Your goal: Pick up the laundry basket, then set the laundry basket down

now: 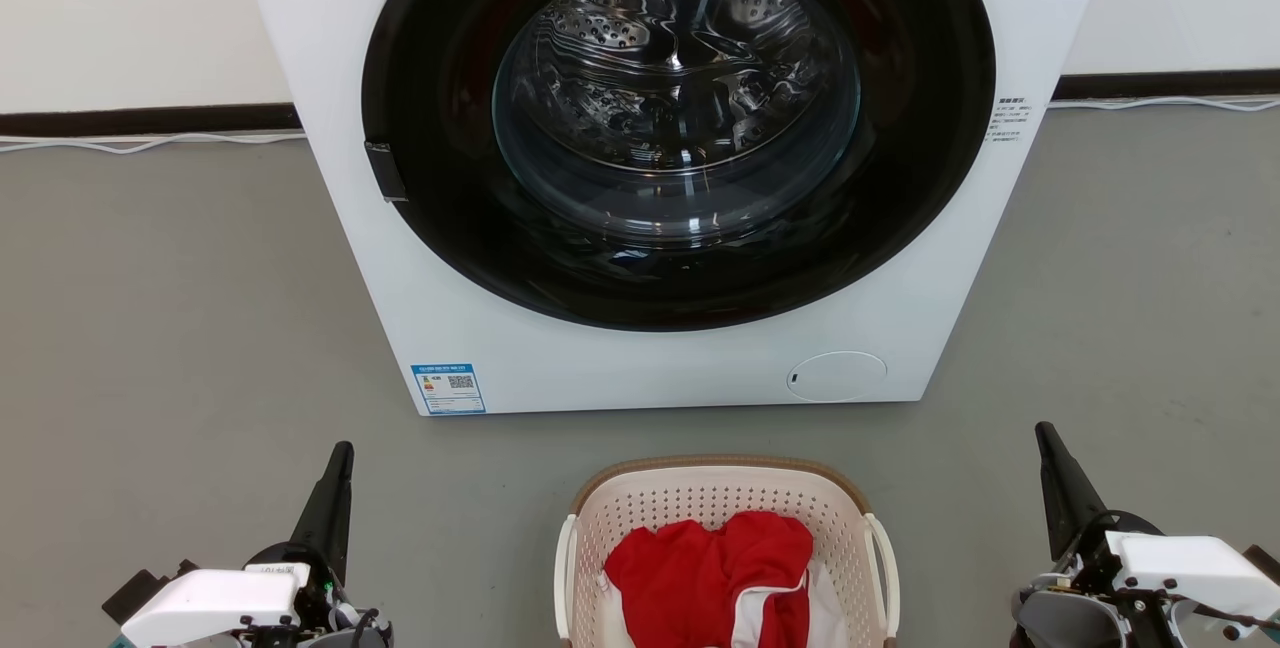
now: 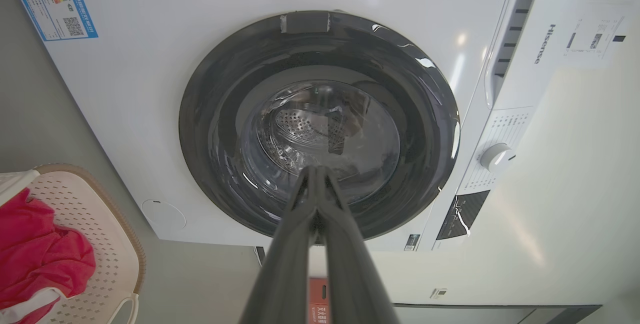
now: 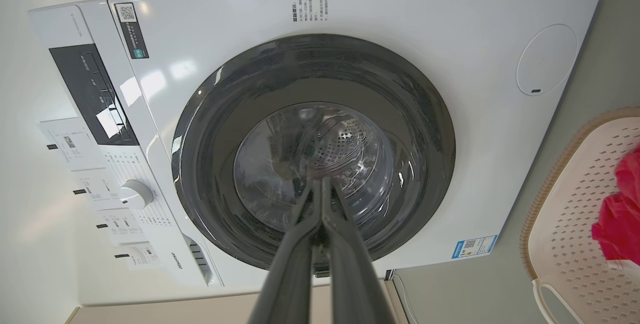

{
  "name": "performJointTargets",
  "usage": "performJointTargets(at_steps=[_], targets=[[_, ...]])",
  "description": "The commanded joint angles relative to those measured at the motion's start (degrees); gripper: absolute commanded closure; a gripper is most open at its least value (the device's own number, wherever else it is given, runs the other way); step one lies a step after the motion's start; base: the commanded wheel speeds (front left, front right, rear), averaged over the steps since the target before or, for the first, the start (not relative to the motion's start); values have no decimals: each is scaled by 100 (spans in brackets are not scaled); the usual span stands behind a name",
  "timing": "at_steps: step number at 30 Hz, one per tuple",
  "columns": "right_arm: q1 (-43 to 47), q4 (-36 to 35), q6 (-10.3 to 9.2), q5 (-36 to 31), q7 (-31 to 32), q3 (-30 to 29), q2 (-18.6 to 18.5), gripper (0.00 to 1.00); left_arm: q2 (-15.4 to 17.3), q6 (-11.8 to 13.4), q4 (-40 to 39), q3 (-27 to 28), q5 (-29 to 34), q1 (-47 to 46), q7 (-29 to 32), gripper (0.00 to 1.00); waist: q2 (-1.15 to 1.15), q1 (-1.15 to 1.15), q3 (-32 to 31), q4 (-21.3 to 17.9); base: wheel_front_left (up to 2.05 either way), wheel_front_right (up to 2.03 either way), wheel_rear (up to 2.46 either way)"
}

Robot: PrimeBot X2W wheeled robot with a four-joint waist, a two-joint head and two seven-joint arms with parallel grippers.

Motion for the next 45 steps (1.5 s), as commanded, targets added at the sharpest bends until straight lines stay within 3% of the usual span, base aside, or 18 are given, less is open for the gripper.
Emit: performJointTargets(at_steps=[1, 45], targets=[[-234, -152, 43, 38, 43, 125, -73, 100, 60, -82, -154, 178, 29, -316, 43, 100, 0, 0, 0, 0, 0, 0, 0], [-234, -152, 43, 38, 43, 125, -73, 100, 58, -82, -154, 182, 32, -317, 46, 100, 0, 0, 0, 0, 0, 0, 0]])
